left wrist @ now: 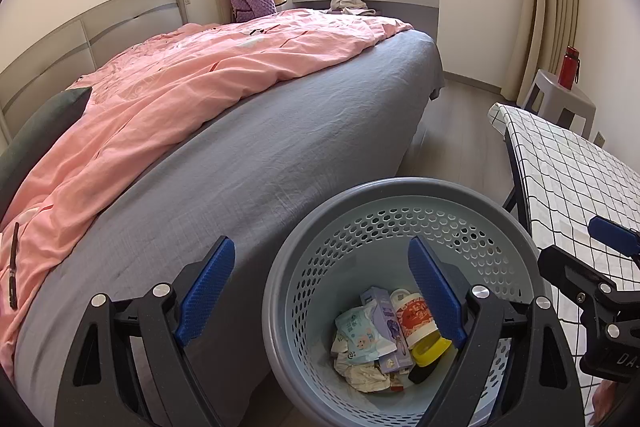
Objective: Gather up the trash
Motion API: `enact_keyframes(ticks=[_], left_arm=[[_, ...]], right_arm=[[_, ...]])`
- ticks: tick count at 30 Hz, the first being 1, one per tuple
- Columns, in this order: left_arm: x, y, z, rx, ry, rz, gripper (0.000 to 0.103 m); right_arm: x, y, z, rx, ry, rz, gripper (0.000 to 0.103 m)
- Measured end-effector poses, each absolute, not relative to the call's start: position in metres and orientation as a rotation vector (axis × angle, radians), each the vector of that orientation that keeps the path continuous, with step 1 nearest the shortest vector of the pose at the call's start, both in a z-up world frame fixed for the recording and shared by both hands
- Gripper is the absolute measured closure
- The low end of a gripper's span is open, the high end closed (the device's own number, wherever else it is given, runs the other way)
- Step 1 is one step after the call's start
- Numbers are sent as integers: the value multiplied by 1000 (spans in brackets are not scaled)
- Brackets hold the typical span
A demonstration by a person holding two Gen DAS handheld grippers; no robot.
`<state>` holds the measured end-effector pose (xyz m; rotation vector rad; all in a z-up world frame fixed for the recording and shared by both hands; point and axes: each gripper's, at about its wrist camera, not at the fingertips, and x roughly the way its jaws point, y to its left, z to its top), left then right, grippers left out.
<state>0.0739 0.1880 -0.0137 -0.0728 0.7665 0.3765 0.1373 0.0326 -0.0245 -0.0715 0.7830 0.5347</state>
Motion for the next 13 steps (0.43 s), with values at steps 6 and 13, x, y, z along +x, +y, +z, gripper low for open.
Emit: enact_keyframes(ticks=[6, 13], left_arm=[[74, 188, -13, -74, 766, 378, 19], [74, 188, -13, -74, 768, 377, 19]], right_arm=[[137, 33, -25, -72, 783, 535, 8], [137, 33, -25, -72, 783, 535, 8]])
